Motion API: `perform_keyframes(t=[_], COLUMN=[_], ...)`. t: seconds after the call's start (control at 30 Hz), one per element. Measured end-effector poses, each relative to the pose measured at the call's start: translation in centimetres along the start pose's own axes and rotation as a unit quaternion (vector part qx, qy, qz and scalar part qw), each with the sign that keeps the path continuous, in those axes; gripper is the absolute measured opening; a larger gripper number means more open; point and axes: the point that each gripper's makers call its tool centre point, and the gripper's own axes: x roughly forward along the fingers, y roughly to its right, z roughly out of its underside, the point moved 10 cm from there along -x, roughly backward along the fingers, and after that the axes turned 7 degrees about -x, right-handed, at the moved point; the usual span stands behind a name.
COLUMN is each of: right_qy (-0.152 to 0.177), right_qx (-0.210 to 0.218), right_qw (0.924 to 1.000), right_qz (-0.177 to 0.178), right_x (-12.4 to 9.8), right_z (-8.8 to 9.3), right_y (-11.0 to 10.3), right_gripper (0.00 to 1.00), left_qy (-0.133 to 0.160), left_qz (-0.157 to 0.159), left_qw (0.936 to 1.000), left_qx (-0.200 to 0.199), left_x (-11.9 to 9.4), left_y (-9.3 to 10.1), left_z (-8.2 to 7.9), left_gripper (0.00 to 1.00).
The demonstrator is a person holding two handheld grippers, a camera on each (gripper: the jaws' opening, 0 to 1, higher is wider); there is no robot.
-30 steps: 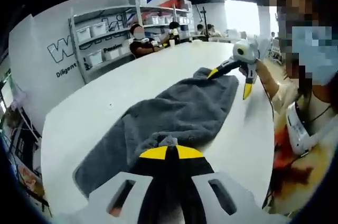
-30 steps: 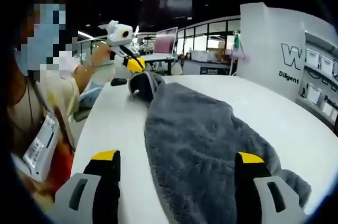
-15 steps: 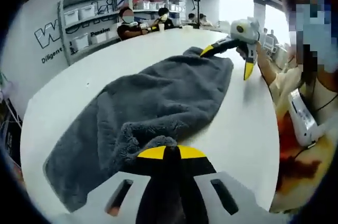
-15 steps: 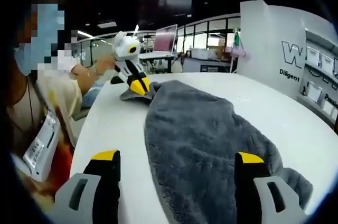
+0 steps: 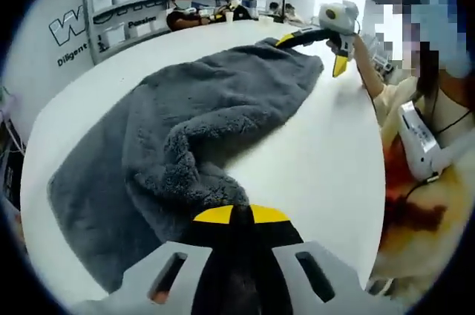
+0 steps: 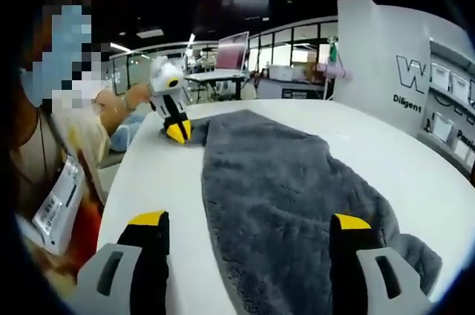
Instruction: Fold the towel on the table until its edges align and the towel forms a compact rectangular stack.
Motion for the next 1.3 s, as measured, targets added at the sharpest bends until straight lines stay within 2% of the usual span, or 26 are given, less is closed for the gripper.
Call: perform_keyframes(t=[0.1, 0.27, 0.47, 0.57, 0.67, 0.8, 0.83, 0.87, 0.9, 0.97, 1.0, 1.07, 1.17, 1.23, 1.3], right_qy=[0.002, 0.002, 0.003, 0.004, 0.004, 0.003, 0.003, 0.003, 0.003, 0.002, 0.002, 0.004, 0.007, 0.006, 0.006], right_qx=[0.001, 0.003, 0.006, 0.008, 0.010, 0.009, 0.008, 0.007, 0.006, 0.004, 0.002, -0.010, -0.047, -0.060, -0.068], right_qw=[1.0000, 1.0000, 1.0000, 1.0000, 0.9999, 0.9999, 1.0000, 1.0000, 0.9999, 0.9999, 0.9999, 0.9997, 0.9977, 0.9966, 0.9955], right_qz=[0.001, 0.002, 0.002, 0.001, 0.000, -0.003, -0.005, -0.006, -0.008, -0.010, -0.013, -0.024, -0.048, -0.056, -0.066], right_x=[-0.1, -0.1, -0.1, -0.1, 0.0, 0.1, 0.1, 0.1, 0.1, 0.2, 0.2, 0.3, 0.6, 0.8, 0.9], right_z=[0.0, 0.0, 0.1, 0.1, 0.1, 0.2, 0.1, 0.1, 0.1, 0.1, 0.2, 0.1, -0.1, -0.3, -0.5], right_y=[0.0, 0.1, 0.2, 0.2, 0.2, 0.1, 0.1, 0.1, 0.0, 0.0, -0.1, -0.3, -1.1, -1.7, -2.2], right_gripper=[0.90, 0.90, 0.90, 0.90, 0.90, 0.90, 0.90, 0.90, 0.90, 0.88, 0.87, 0.81, 0.63, 0.61, 0.60], left_qy=[0.002, -0.008, -0.021, -0.034, -0.040, -0.033, -0.025, -0.006, 0.019, 0.067, 0.099, 0.128, 0.151, 0.154, 0.157], left_qz=[-0.004, -0.027, -0.066, -0.102, -0.113, -0.121, -0.116, -0.102, -0.090, -0.063, -0.041, -0.018, -0.023, -0.024, -0.010], left_qw=[0.9998, 0.9992, 0.9970, 0.9933, 0.9921, 0.9915, 0.9922, 0.9938, 0.9949, 0.9956, 0.9938, 0.9912, 0.9883, 0.9875, 0.9862], left_qx=[-0.018, -0.028, -0.036, -0.043, -0.035, -0.036, -0.039, -0.043, -0.040, -0.021, -0.029, -0.029, -0.005, 0.020, 0.052], left_x=[-0.9, -2.6, -4.1, -4.7, -5.1, -5.5, -5.6, -5.5, -5.5, -5.5, -5.4, -5.4, -4.5, -3.7, -2.5], left_y=[-0.2, -0.9, -2.1, -2.7, -2.7, -2.7, -2.5, -2.2, -2.0, -1.2, -0.6, 0.1, 0.8, 1.2, 1.7], left_z=[1.0, 2.3, 3.3, 3.7, 3.9, 4.0, 3.9, 3.5, 3.0, 1.9, 1.0, 0.0, -1.6, -2.4, -3.4], left_gripper=[0.05, 0.05, 0.05, 0.05, 0.06, 0.15, 0.20, 0.26, 0.35, 0.45, 0.50, 0.52, 0.54, 0.60, 0.64])
